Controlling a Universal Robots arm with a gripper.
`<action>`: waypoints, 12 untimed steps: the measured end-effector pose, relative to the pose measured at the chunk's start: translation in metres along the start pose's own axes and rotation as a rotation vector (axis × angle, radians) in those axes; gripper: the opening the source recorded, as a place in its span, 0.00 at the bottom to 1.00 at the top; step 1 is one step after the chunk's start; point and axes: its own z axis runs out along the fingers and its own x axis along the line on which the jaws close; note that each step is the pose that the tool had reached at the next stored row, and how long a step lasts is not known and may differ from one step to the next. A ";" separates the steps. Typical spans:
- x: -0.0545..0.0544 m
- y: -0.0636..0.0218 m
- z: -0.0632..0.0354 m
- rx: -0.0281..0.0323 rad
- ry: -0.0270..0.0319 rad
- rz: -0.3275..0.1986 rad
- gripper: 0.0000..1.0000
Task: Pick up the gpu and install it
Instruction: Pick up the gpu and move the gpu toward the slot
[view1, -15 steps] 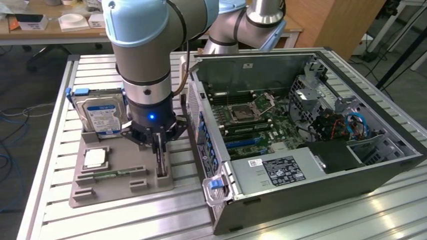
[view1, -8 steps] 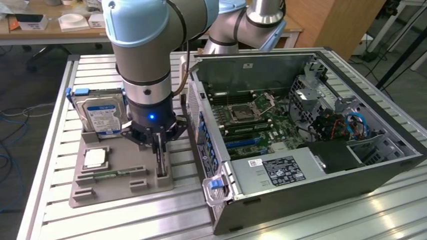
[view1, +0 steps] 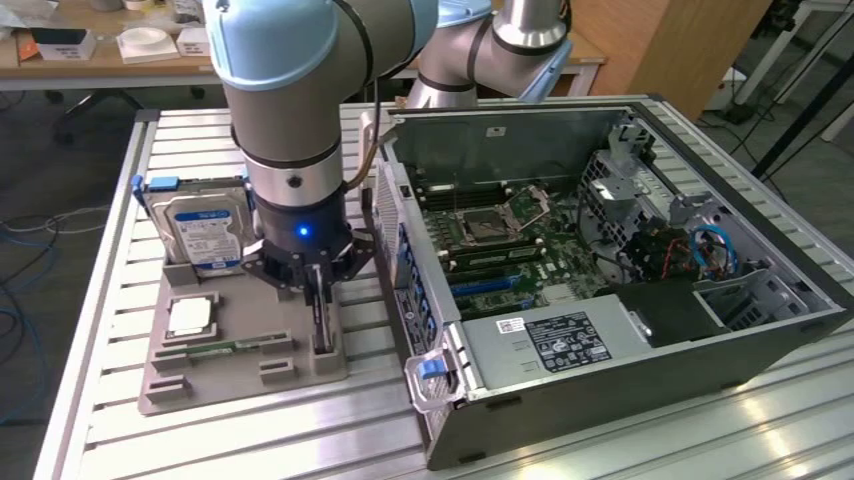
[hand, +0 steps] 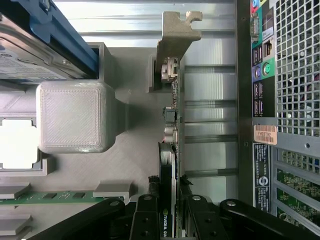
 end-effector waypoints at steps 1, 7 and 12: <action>0.000 0.0001 -0.0017 0.0000 0.0000 0.000 0.26; -0.001 0.0007 -0.0153 0.0001 0.0001 0.000 0.26; -0.001 0.0014 -0.0319 0.0000 0.0000 0.000 0.26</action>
